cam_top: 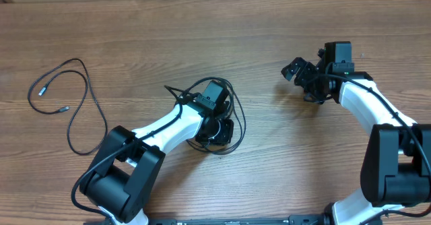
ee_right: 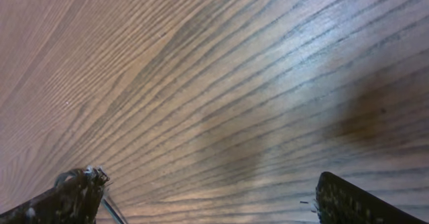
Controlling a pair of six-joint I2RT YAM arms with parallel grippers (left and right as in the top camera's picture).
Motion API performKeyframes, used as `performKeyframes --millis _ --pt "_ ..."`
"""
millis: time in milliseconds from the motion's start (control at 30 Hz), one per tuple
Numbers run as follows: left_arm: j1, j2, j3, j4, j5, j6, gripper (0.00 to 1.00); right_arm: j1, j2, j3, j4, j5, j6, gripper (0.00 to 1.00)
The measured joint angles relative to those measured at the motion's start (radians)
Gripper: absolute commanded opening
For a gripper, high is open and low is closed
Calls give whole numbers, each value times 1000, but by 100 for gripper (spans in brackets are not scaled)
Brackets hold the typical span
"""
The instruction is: Untangle cables
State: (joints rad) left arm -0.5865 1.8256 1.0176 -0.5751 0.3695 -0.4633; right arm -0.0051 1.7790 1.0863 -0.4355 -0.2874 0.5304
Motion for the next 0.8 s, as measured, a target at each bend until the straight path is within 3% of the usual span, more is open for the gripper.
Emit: performKeyframes --millis 567,800 --pt "0 0 0 12 -6 -2 4 0 0 0 14 -9 191 100" --pt "0 0 0 17 -7 2 4 0 0 0 -208 -47 203 100"
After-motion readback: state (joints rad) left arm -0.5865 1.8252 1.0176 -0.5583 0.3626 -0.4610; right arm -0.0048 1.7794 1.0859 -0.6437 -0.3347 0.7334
